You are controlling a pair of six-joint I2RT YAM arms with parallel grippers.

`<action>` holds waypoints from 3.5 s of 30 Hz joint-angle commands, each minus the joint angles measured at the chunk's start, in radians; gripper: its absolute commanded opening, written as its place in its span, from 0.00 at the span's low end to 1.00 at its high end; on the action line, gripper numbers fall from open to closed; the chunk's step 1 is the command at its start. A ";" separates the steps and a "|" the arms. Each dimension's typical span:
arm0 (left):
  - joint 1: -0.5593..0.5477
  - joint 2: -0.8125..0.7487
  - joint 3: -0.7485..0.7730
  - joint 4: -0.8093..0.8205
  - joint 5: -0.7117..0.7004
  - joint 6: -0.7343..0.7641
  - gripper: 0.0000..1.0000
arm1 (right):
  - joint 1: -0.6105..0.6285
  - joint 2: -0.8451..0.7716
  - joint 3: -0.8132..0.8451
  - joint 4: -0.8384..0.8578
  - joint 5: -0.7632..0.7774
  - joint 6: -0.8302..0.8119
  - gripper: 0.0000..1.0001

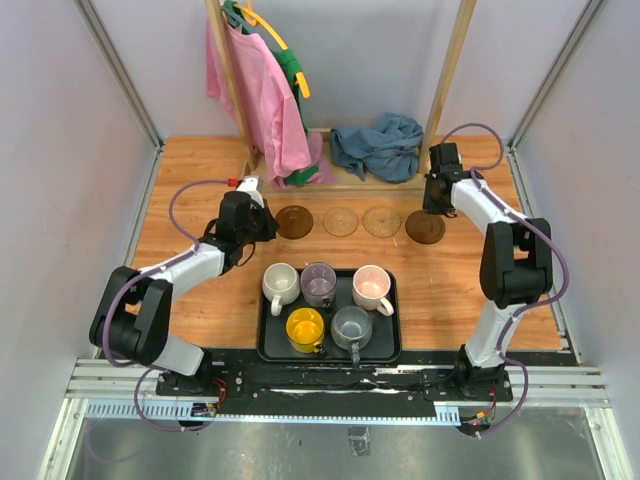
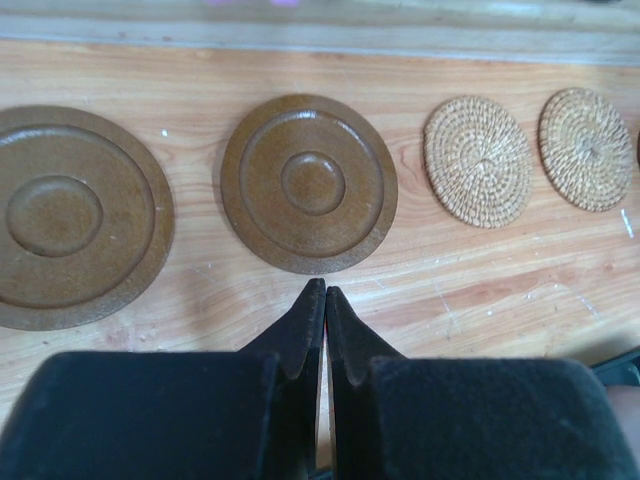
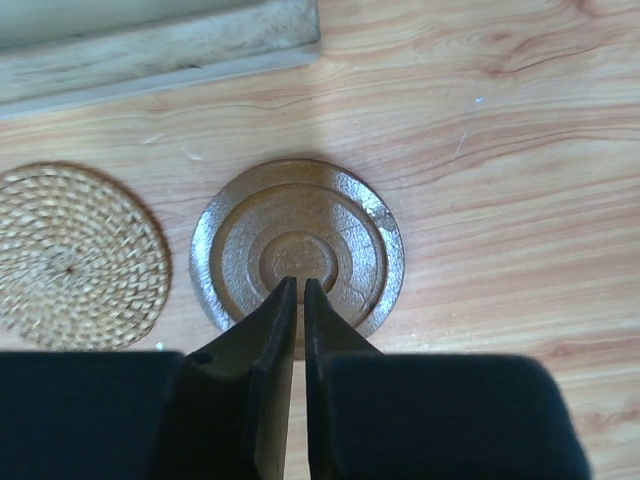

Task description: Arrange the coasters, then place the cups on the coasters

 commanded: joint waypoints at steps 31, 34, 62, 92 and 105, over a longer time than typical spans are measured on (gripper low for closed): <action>0.015 -0.744 -0.369 0.115 -0.694 0.097 0.30 | -0.062 -0.524 -0.440 0.578 0.462 -0.025 0.98; 0.029 -0.711 -0.378 0.144 -0.700 0.098 0.35 | -0.086 -0.514 -0.429 0.605 0.466 -0.011 0.98; 0.132 -0.373 -0.271 0.109 -0.650 -0.016 0.70 | -0.123 -0.375 -0.309 0.441 0.536 -0.002 0.98; 0.131 -0.638 -0.338 -0.093 -0.229 -0.131 1.00 | 0.046 -0.895 -0.567 0.007 0.358 0.096 0.99; 0.025 -0.706 -0.341 -0.153 -0.341 -0.123 1.00 | 0.331 -0.767 -0.560 -0.099 0.357 0.105 0.99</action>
